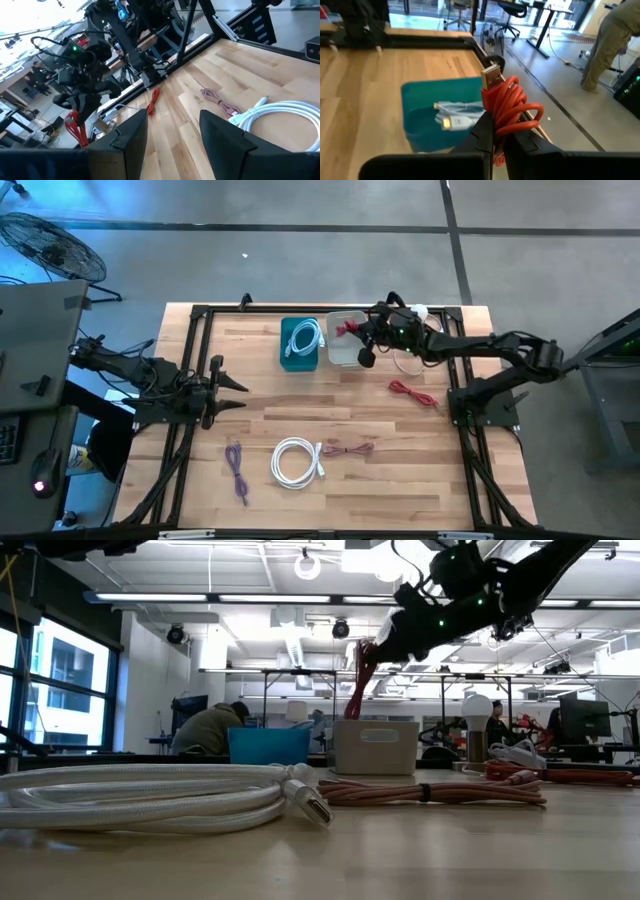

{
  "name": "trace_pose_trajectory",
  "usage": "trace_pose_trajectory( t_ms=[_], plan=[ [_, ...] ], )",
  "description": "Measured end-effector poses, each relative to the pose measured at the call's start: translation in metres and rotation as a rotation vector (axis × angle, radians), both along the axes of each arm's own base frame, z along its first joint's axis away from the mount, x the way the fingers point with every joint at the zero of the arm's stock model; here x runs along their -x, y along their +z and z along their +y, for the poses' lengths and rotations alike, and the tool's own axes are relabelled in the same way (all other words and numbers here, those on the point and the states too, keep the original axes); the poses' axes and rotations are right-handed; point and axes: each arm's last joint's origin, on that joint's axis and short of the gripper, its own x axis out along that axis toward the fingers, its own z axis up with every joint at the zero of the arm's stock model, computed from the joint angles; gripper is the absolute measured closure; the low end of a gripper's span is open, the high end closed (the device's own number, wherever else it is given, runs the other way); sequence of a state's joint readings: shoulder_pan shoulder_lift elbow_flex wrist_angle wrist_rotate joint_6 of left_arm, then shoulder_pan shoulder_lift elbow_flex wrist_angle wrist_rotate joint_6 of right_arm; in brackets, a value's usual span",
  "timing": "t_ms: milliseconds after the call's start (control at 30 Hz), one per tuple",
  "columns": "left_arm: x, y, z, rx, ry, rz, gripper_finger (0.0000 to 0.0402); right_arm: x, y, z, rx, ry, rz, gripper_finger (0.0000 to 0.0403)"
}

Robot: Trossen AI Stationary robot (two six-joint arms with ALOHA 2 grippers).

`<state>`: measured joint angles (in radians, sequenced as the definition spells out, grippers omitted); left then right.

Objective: Pick & Place USB Port
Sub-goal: Put the left orange charger cable into the gray bin

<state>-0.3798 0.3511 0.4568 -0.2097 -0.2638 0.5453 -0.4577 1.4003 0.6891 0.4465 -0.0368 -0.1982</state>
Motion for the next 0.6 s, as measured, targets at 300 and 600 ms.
trace_pose_trajectory(
  t_ms=[300, 600],
  plan=[
    [-0.001, -0.001, -0.001, -0.004, 0.0, 0.011, 0.0227, 0.001, -0.018, -0.019, -0.055, -0.035, 0.038, 0.0393],
    [-0.007, -0.004, -0.003, -0.018, -0.001, 0.047, 0.0227, 0.001, -0.03, -0.031, -0.089, -0.059, 0.046, 0.0393]
  ],
)
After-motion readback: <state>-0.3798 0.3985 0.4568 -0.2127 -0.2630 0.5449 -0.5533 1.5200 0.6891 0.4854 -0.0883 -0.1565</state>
